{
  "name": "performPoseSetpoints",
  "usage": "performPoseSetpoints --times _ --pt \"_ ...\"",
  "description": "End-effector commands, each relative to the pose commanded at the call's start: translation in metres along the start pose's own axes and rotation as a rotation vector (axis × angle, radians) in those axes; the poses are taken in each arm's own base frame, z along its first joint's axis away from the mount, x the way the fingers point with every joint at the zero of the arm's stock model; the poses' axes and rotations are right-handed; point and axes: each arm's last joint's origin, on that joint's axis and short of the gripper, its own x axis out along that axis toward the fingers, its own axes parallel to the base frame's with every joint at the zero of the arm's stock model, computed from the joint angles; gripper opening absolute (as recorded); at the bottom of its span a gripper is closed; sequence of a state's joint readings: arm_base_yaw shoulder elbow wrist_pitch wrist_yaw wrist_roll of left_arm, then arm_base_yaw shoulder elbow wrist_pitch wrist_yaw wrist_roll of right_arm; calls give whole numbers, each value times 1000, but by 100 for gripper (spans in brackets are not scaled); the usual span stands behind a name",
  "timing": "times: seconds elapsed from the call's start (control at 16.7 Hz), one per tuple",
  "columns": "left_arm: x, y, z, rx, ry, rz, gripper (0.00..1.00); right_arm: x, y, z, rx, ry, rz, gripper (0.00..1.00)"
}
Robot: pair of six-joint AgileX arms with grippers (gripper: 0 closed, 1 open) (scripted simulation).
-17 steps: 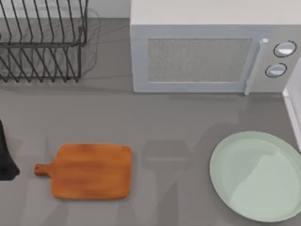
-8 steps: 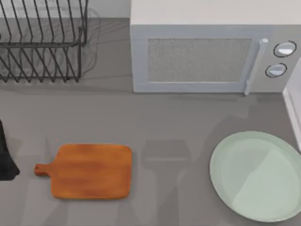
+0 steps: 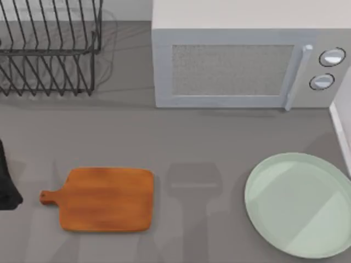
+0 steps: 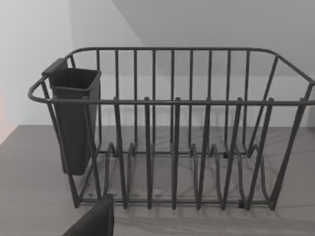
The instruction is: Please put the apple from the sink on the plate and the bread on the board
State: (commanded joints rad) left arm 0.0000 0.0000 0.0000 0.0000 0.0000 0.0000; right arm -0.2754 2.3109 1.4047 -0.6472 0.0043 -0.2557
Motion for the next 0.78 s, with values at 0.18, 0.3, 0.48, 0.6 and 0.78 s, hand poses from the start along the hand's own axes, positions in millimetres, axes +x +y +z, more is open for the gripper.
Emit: performPoseSetpoints --times 0.18,0.3,0.48,0.6,0.78 --pt "0 0 0 0 0 0 100 30 1 -7 1 14 4 100" --pt "0 0 0 0 0 0 100 33 1 -7 1 17 5 100" --pt "0 0 0 0 0 0 100 33 1 -7 1 17 5 92" --pt "0 0 0 0 0 0 100 33 1 -7 1 17 5 77" --pt "0 0 0 0 0 0 100 33 1 -7 1 17 5 55"
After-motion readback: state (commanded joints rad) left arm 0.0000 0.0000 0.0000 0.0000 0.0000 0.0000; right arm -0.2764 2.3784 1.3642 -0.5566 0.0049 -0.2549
